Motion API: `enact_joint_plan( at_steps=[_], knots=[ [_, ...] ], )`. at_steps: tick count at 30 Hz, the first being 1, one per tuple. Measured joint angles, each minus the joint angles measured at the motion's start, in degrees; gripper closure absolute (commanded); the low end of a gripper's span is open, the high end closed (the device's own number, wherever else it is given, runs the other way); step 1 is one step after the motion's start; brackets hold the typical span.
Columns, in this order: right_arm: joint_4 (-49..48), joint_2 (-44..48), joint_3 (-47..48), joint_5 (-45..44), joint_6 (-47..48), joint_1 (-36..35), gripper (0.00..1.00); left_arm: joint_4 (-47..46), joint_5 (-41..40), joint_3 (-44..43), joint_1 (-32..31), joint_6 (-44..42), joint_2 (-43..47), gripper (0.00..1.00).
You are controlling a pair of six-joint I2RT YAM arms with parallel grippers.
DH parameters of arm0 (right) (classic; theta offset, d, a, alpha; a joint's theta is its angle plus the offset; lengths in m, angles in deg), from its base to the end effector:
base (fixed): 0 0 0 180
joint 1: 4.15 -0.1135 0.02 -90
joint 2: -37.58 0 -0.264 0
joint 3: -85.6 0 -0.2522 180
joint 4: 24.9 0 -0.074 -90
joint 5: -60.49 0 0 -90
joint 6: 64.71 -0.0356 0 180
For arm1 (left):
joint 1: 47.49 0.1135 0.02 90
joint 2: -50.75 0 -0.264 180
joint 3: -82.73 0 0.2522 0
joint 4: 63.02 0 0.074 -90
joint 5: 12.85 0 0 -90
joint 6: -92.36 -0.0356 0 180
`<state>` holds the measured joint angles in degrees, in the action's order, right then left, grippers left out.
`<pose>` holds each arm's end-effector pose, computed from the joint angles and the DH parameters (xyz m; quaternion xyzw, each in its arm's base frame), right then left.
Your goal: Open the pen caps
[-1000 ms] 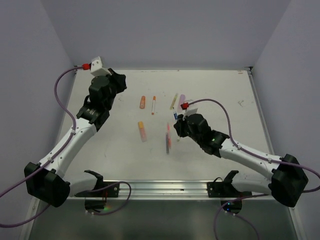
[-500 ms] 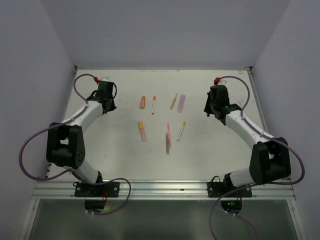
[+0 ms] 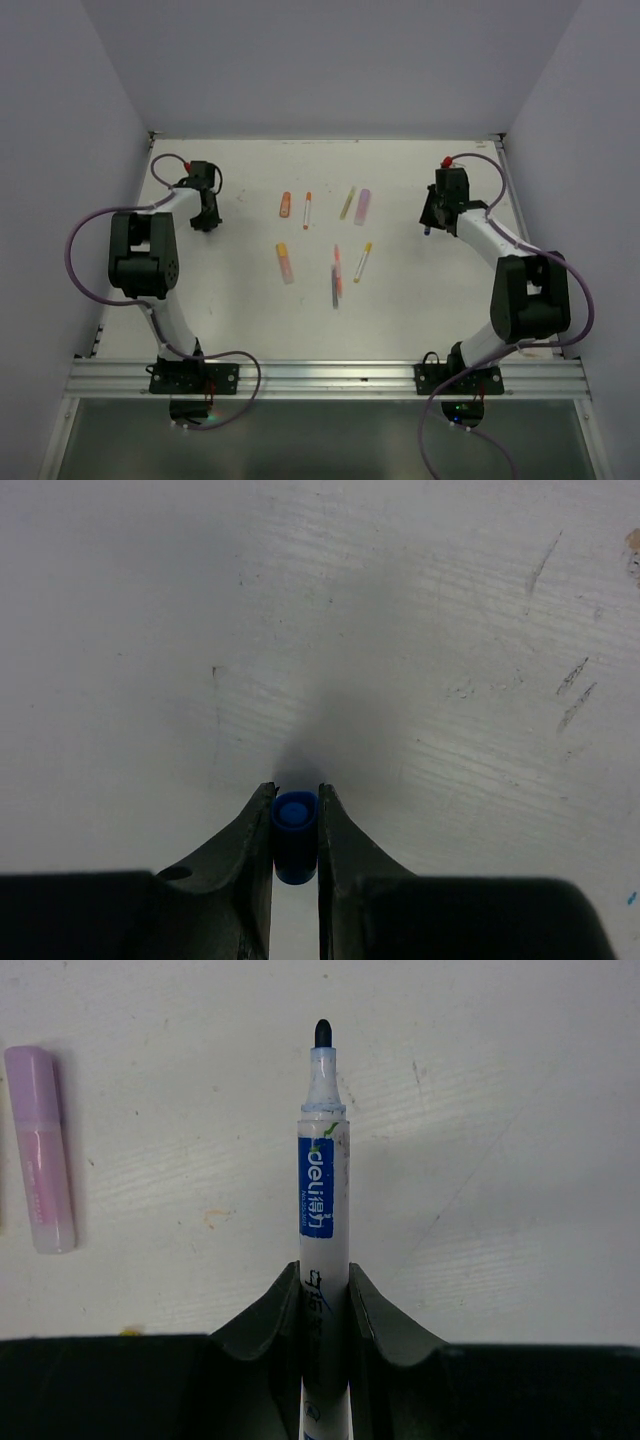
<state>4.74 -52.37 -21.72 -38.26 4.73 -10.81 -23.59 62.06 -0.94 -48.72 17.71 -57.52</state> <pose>0.3336 0.0335 0.2229 0.1400 0.9172 0.0172 0.3726 0.3796 0.0011 0.1618 -0.1480 0.9550 0.0945 0.2389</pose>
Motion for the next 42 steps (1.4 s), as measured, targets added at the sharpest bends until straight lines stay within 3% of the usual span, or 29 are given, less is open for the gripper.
enact_joint_plan(
  at_steps=[6, 17, 18, 23, 24, 42],
  knots=[
    [0.07, -2.03, 0.11, 2.32, 0.07, 0.22, 1.00, 0.39, 1.97, -1.05, 2.34, -2.69, -0.81, 0.83],
    [0.04, -2.45, 1.01, 2.62, 0.24, 0.35, 1.00, 0.11, 4.42, -1.42, 4.59, -4.46, -1.53, 0.75],
    [0.04, -2.45, 1.01, 2.75, 0.24, 0.35, 1.00, 0.09, 4.44, -1.60, 4.61, -4.48, -1.66, 0.66],
    [0.09, -2.51, 1.03, 3.39, 0.22, 0.35, 1.00, 0.00, 4.42, -2.01, 4.72, -4.61, -1.97, 0.64],
    [0.13, -2.56, 1.07, 3.45, 0.24, 0.35, 1.00, 0.00, 4.39, -2.01, 4.74, -4.61, -1.99, 0.54],
    [6.62, -13.66, 9.33, 2.34, 4.85, 0.35, 0.88, -0.22, 4.76, -2.91, 4.98, -4.61, -2.54, 0.51]
  ],
)
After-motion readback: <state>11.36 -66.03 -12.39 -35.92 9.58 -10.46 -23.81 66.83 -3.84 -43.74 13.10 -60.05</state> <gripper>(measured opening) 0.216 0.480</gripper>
